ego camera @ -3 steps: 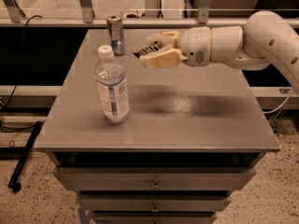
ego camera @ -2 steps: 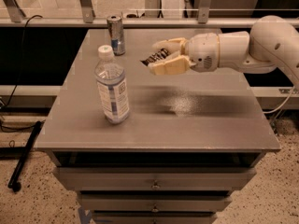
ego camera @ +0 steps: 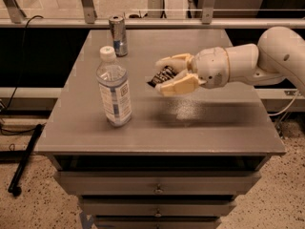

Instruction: Move rxbar chocolate near blue plastic bottle

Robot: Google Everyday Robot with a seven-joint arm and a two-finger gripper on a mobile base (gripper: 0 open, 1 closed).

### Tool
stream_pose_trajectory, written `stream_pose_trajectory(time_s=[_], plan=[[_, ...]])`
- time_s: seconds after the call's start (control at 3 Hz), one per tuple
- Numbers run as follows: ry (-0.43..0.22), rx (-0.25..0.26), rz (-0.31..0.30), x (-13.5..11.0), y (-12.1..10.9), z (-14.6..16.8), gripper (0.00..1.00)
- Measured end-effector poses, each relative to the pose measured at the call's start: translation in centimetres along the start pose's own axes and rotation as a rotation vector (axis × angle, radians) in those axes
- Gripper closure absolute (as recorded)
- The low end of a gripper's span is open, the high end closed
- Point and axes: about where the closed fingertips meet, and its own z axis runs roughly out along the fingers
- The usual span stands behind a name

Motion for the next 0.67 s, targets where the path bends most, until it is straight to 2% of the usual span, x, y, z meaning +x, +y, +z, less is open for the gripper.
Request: stream_pose_trajectory(time_s=[0.33, 0.67], plan=[[0.010, -0.073, -0.015, 1.1, 2.4, 1.2, 1.00], [0.017, -0.122, -0.018, 2.4, 3.8, 2.7, 1.00]])
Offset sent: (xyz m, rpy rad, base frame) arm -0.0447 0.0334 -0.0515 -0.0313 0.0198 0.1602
